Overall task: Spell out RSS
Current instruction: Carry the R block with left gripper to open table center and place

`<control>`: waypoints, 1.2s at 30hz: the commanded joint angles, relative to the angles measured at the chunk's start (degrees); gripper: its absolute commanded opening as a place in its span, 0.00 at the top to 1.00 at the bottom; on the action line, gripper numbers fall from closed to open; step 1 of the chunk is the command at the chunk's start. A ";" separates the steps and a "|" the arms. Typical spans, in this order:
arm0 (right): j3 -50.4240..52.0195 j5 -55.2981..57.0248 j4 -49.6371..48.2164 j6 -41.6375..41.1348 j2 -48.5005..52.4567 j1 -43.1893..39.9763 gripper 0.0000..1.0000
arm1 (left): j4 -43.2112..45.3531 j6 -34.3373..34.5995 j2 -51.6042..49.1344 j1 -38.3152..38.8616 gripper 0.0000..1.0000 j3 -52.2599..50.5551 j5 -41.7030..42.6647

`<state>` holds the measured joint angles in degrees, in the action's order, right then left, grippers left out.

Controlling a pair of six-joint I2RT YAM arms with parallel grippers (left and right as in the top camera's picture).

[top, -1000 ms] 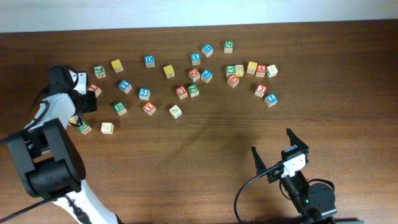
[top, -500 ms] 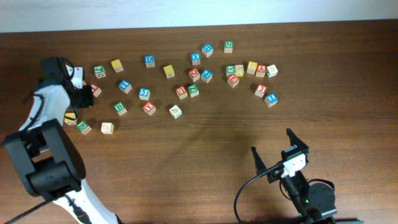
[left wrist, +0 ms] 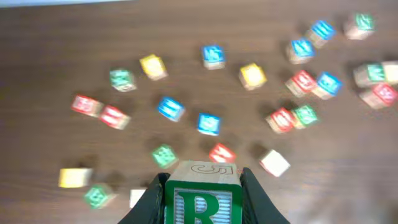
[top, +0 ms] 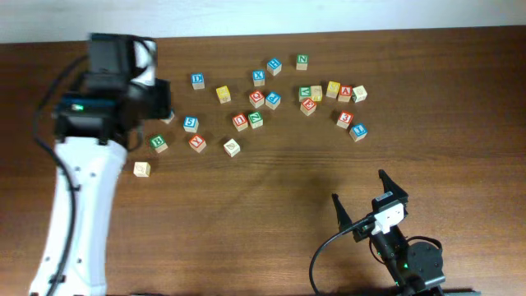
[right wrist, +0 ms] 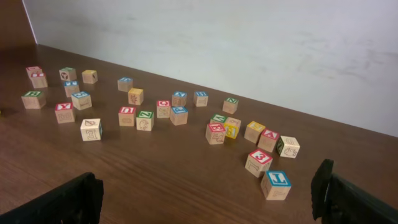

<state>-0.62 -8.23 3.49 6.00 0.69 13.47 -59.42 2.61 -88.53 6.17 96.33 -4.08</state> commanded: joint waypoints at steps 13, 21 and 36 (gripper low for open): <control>0.31 0.31 0.39 -0.48 -0.48 -0.48 0.02 | 15.45 23.08 -1.46 20.00 1.00 -36.28 -5.01; 0.31 0.28 0.39 -0.48 -0.48 -0.48 0.02 | 25.18 18.29 -1.51 21.24 1.00 -43.85 -5.01; 0.31 0.28 0.39 -0.48 -0.48 -0.48 0.02 | 32.24 19.78 -10.14 22.71 1.00 -43.87 -8.94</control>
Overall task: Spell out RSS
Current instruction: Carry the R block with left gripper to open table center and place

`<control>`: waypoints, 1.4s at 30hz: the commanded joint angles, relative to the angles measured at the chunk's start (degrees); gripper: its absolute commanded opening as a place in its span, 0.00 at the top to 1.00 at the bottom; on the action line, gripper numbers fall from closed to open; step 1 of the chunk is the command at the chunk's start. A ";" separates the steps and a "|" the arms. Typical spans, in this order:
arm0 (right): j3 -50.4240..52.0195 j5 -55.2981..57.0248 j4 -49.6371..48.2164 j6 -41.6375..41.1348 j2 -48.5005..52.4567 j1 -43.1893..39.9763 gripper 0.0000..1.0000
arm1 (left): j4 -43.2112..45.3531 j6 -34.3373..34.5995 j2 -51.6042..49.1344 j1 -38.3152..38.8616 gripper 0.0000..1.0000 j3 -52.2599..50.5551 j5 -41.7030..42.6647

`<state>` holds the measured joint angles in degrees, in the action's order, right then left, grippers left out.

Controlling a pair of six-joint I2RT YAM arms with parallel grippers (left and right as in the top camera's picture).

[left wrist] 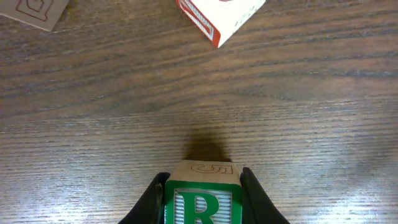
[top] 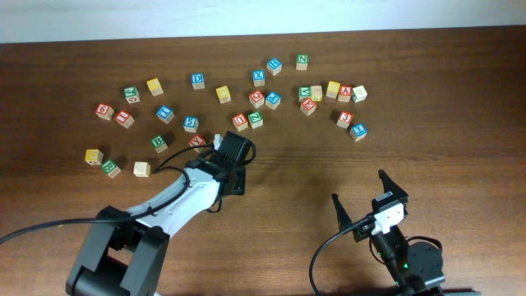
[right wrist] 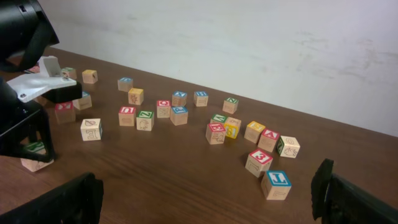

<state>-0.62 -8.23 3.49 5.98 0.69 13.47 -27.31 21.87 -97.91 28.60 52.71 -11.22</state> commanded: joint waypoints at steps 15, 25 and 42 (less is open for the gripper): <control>0.31 0.28 0.39 -0.46 -0.48 -0.48 0.02 | -0.37 1.27 -0.74 0.28 0.60 0.04 -2.10; 0.31 0.28 0.39 -0.46 -0.48 -0.48 0.02 | -1.92 2.99 -0.74 0.28 0.71 0.31 -2.14; 0.31 0.28 0.39 -0.46 -0.48 -0.48 0.02 | -20.92 -7.26 27.65 0.22 0.01 21.59 -8.74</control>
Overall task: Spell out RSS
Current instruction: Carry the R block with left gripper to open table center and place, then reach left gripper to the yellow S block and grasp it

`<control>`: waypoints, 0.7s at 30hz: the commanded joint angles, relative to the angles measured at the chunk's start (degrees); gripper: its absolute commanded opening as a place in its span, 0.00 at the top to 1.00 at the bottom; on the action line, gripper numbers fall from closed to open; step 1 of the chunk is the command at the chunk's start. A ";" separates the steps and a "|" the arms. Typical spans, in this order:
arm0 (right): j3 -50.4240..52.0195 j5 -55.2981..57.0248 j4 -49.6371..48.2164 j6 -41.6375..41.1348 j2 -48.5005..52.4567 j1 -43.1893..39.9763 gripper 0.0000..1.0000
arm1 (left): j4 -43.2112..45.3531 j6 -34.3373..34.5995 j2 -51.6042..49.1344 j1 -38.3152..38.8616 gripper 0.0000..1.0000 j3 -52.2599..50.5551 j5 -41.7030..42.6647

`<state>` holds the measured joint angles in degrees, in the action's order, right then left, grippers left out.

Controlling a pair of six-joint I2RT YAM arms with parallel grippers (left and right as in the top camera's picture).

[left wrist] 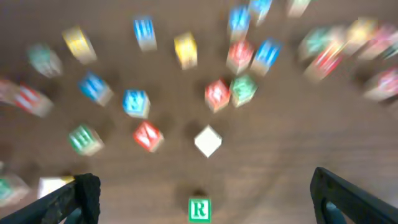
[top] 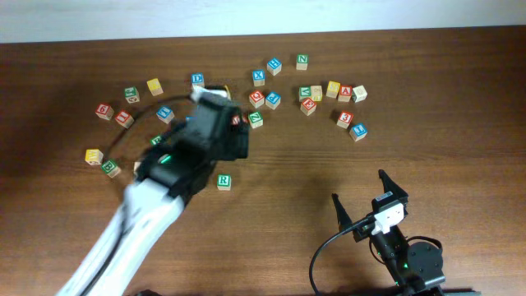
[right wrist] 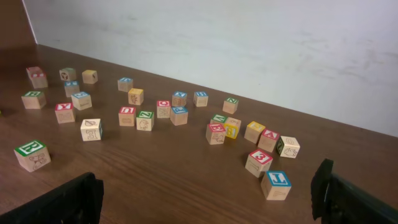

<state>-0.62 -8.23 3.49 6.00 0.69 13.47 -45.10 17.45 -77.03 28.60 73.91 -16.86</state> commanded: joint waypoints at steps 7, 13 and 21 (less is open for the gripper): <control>0.31 0.28 0.39 -0.48 -0.48 -0.48 0.02 | -9.81 -0.13 14.88 0.22 0.01 0.39 -3.93; 0.31 0.28 0.39 -0.48 -0.48 -0.48 0.02 | -7.23 -2.14 10.21 0.22 0.01 0.39 -3.98; 0.31 0.28 0.39 -0.48 -0.48 -0.48 0.02 | -6.10 -14.56 -4.44 -8.31 0.00 13.84 6.91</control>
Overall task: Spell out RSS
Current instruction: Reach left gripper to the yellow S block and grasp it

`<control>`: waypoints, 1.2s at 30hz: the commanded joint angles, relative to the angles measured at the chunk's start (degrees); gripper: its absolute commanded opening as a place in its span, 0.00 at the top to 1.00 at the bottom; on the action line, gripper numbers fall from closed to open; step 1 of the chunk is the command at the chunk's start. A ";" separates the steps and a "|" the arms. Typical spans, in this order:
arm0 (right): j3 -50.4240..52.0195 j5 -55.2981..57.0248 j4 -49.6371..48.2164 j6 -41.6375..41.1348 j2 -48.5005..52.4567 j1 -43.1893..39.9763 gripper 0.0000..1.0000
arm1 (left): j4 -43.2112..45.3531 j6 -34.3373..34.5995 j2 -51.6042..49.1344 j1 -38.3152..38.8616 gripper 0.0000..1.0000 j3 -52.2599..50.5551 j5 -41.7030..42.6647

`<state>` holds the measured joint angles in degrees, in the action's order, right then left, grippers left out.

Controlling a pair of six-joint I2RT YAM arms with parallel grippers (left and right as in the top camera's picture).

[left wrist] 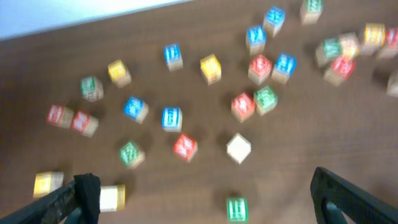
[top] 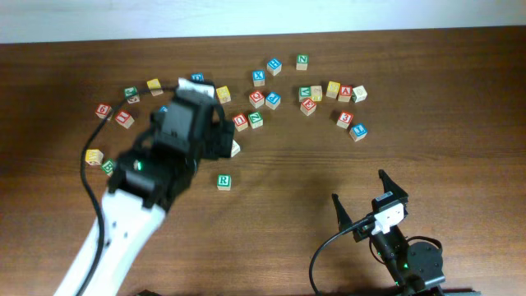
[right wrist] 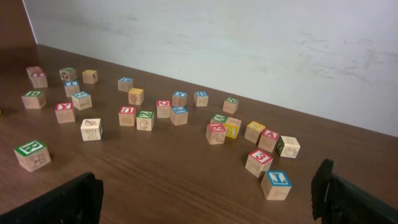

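Note:
The green R block (top: 223, 181) stands alone on the brown table, in front of the scattered letter blocks (top: 256, 99). It also shows in the left wrist view as the R block (left wrist: 236, 208) and at the near left of the right wrist view as the R block (right wrist: 31, 154). My left gripper (top: 201, 131) hovers open and empty, high over the scatter's left part; seen from its own wrist, the left gripper (left wrist: 208, 199) has its jaws far apart. My right gripper (top: 359, 187) rests open at the front right, and the right gripper (right wrist: 208, 199) holds nothing. Letters on most blocks are too blurred to read.
Several coloured blocks lie across the back of the table, from a yellow one (top: 94, 156) at the left to a blue one (top: 358, 131) at the right. A white block (top: 234, 148) lies just behind the R block. Bare wood (top: 296, 189) separates R from my right gripper.
My left arm has shifted a little to the left and back, still open. The R block has stayed where it stood on the table. My right arm has not moved.
My left gripper held the R block high over the left of the table. Then it was low in front of the scatter, still shut on R. Afterwards it was open and raised, with R standing alone on the wood, as it stands now.

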<state>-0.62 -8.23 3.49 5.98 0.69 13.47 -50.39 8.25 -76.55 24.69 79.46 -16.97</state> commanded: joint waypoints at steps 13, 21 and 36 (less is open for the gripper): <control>0.31 0.28 0.39 -0.46 -0.48 -0.48 0.02 | -0.72 -41.55 -29.94 -12.11 0.01 27.32 13.92; 0.31 0.28 0.39 -0.46 -0.48 -0.48 0.02 | -0.48 -51.25 -47.01 -12.11 0.08 34.32 18.05; 0.31 0.28 0.39 -0.46 -0.48 -0.48 0.02 | 2.01 -55.08 -65.64 -12.11 0.17 48.54 17.66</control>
<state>-0.62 -8.21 3.49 5.98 0.69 13.47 -49.25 -45.95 -139.41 12.93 126.56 -0.34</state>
